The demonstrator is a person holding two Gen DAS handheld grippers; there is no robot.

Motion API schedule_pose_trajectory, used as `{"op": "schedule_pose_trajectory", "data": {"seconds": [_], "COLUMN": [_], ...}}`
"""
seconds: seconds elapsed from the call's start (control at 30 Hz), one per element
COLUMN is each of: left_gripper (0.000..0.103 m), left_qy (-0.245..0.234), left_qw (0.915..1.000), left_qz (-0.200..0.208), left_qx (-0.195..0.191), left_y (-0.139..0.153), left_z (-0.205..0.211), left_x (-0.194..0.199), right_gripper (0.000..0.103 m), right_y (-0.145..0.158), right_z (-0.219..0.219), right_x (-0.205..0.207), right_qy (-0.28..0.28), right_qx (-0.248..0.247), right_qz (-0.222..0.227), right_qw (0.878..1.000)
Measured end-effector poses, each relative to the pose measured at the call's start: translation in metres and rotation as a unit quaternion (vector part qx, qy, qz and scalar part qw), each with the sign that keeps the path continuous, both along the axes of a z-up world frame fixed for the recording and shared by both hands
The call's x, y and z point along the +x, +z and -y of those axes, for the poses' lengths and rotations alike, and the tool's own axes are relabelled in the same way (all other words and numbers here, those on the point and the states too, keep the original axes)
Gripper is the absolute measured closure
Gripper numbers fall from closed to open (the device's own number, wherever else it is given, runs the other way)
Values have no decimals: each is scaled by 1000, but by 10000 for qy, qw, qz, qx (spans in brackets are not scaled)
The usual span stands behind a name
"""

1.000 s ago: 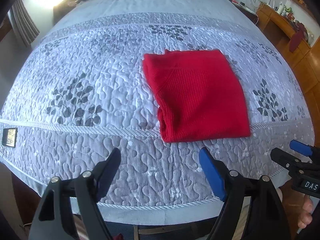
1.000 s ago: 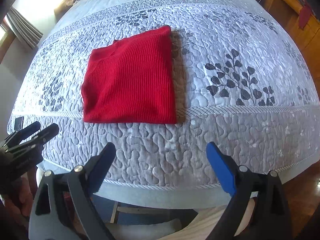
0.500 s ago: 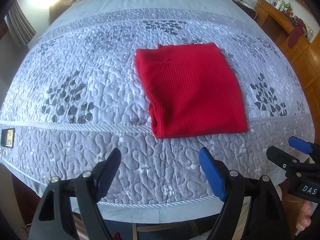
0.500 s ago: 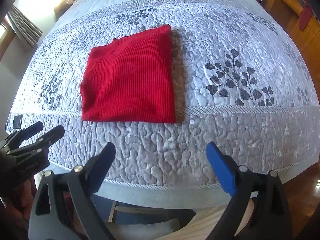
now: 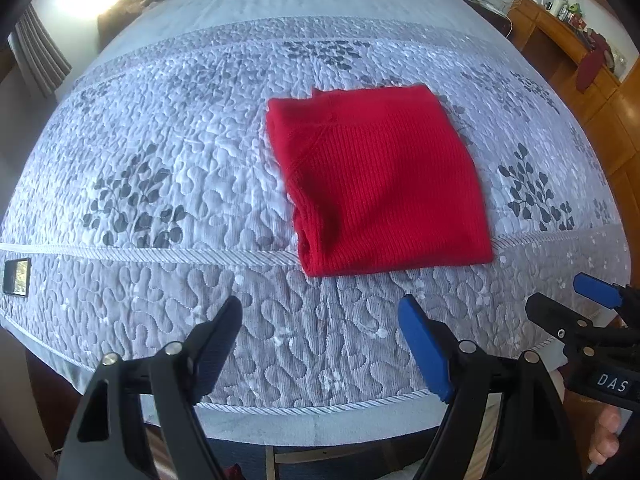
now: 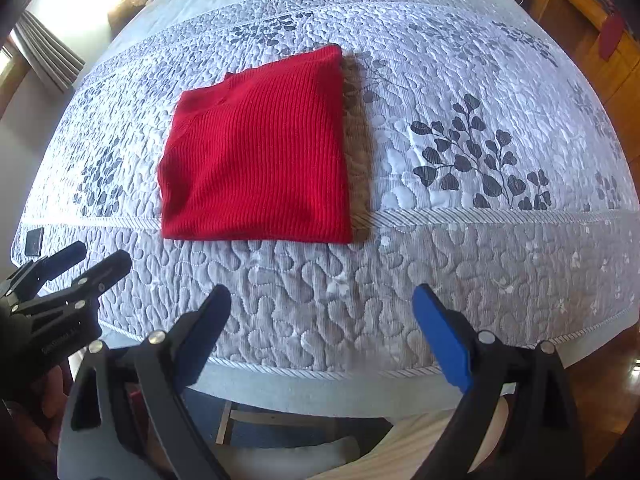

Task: Fold small clothes

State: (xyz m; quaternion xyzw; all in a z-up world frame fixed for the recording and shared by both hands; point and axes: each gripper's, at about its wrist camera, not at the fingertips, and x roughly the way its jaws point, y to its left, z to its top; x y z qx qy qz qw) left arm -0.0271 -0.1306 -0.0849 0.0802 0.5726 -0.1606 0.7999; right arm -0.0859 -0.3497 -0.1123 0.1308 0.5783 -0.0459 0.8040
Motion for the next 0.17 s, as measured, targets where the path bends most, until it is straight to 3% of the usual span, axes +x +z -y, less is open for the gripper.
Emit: {"op": "schedule_pose_trajectory", "data": {"seconds": [0.17], "left_gripper": [22], "left_qy": [29], "left_qw": [10000], "left_qz": [43], "left_qx": [-47], "left_y": [5], "left_z": [-3], "left_x": [-2], "right_gripper": [12], "right_y": [1], "right_z": [-2], "right_x": [0], "right_qy": [27], "right_qx": [36], "right_qz": [1], "right_qw": [10000]}}
